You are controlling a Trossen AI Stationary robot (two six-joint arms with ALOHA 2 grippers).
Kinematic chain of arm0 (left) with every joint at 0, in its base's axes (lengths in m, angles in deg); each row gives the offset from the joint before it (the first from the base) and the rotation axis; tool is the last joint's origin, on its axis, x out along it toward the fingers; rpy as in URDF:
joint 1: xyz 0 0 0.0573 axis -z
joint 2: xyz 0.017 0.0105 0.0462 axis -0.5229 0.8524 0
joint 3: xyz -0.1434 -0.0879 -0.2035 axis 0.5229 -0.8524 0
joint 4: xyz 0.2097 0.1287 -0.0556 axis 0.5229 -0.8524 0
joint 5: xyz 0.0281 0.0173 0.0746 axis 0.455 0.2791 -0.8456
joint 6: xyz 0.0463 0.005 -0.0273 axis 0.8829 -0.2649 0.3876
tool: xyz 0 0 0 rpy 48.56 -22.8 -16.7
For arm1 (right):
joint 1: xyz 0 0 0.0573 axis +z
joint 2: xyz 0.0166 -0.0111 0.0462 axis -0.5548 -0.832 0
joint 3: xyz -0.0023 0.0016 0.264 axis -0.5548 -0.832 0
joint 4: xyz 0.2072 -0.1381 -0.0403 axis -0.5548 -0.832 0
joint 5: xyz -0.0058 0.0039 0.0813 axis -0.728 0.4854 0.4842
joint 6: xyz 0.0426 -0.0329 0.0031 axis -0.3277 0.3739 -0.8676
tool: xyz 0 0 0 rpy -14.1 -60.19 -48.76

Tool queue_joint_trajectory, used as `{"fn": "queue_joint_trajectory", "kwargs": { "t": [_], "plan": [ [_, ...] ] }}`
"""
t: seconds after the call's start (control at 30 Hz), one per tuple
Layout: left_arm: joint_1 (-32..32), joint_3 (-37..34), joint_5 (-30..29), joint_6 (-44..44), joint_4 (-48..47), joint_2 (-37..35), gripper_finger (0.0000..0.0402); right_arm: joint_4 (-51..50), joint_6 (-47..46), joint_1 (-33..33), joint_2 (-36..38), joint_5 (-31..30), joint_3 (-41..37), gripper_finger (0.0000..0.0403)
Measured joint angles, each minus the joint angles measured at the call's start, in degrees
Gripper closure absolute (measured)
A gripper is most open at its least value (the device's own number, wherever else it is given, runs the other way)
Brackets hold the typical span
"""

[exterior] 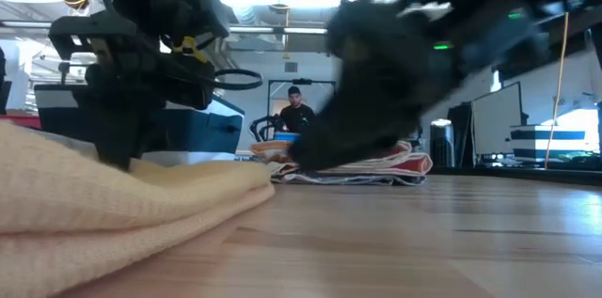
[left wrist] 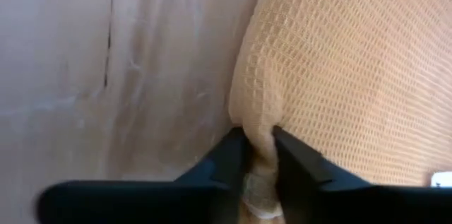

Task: Fold towel
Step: Stack the orange towel on top of the orange pattern towel

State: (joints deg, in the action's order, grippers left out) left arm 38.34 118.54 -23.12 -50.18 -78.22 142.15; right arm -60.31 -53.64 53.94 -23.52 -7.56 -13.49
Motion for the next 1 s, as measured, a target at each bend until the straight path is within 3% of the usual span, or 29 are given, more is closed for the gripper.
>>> {"fn": "queue_joint_trajectory", "kwargs": {
  "t": [0.13,0.37,0.67,0.83,1.0],
  "plan": [
    [1.1,0.0,-1.5,0.9,0.1,0.0,0.0391,-0.1,-5.7,-2.6,-3.8,0.6,5.1,0.0149],
    [2.7,0.1,-4.2,1.6,0.2,-0.1,0.0388,0.8,-14.9,-4.6,-8.7,5.2,9.0,0.0149],
    [3.0,0.1,-5.5,1.9,0.5,-0.2,0.0391,0.9,-15.4,-2.9,-12.2,7.3,12.2,0.0157],
    [3.0,0.1,-5.7,2.1,0.6,-0.2,0.0398,0.2,-14.8,-2.9,-12.3,8.4,12.2,0.0215],
    [3.0,0.1,-6.2,2.8,1.1,-0.1,0.0396,-0.2,-10.1,-2.7,-12.4,10.1,12.1,0.0332]
  ]
}}
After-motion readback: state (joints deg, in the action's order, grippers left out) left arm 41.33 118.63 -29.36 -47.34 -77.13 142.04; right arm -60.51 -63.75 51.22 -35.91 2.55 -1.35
